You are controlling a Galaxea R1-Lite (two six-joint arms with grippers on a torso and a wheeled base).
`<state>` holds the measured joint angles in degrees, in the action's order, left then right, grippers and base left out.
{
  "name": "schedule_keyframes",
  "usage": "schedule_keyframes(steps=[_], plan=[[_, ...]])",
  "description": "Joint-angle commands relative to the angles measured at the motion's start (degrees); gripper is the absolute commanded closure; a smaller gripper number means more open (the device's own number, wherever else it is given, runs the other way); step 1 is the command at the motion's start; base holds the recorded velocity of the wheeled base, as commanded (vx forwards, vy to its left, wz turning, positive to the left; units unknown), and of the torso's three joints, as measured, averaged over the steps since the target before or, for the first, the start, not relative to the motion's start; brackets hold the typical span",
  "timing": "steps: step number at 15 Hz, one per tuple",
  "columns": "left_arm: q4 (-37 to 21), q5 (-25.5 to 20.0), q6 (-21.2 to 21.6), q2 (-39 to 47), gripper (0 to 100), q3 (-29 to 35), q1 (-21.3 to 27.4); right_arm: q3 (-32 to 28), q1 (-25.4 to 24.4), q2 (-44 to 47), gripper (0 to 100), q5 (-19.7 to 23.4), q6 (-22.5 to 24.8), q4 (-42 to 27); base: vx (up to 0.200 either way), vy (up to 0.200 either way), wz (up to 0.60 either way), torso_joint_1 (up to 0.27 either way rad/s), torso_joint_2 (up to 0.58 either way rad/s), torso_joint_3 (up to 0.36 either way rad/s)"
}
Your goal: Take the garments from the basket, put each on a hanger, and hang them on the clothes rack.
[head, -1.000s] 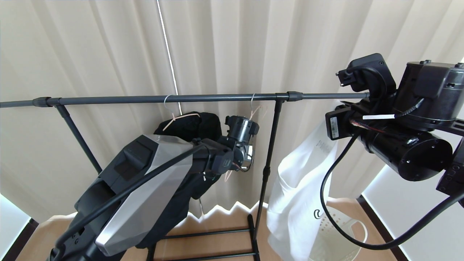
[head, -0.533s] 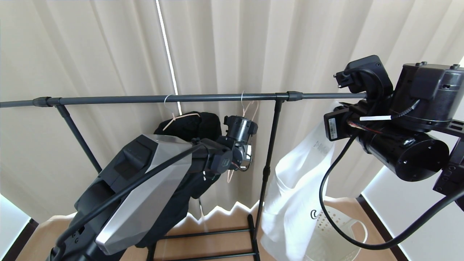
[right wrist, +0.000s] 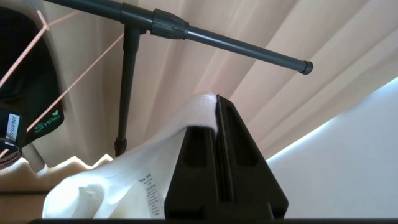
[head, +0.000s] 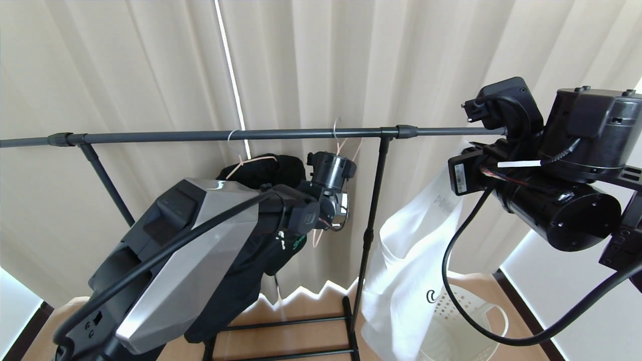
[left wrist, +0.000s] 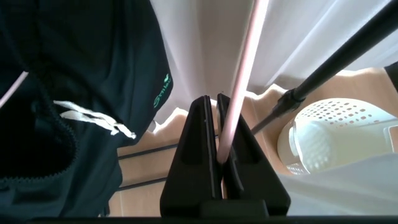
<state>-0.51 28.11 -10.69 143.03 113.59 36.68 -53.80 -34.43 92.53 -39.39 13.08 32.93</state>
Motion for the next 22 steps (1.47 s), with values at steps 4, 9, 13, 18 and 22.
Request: schedule_keyframes(steps=[4, 9, 13, 18, 22], plan=[[3.9, 0.5, -0.9, -9.4, 100, -12.3, 0.3, 0.1, 0.0, -0.2, 100, -0.1, 0.0, 0.0, 0.000, 0.000, 0.00, 0.000, 0.00, 0.000], [8.2, 0.5, -0.9, -15.5, 100, -23.4, 1.5, 0.4, 0.0, -0.2, 100, -0.1, 0.0, 0.0, 0.000, 0.000, 0.00, 0.000, 0.00, 0.000], [13.4, 0.5, -0.7, -24.6, 100, -38.8, 3.3, 0.4, -0.2, 0.1, 100, -0.1, 0.0, 0.0, 0.000, 0.000, 0.00, 0.000, 0.00, 0.000], [24.1, 0.5, -0.7, -35.5, 100, -61.3, 6.1, 1.4, -1.7, 0.5, 100, -0.2, 0.0, 0.0, 0.000, 0.000, 0.00, 0.000, 0.00, 0.000], [34.5, 0.4, 1.8, -42.5, 100, -76.8, 7.9, 1.4, -1.4, 0.9, 100, -0.2, 0.0, 0.0, 0.000, 0.000, 0.00, 0.000, 0.00, 0.000]])
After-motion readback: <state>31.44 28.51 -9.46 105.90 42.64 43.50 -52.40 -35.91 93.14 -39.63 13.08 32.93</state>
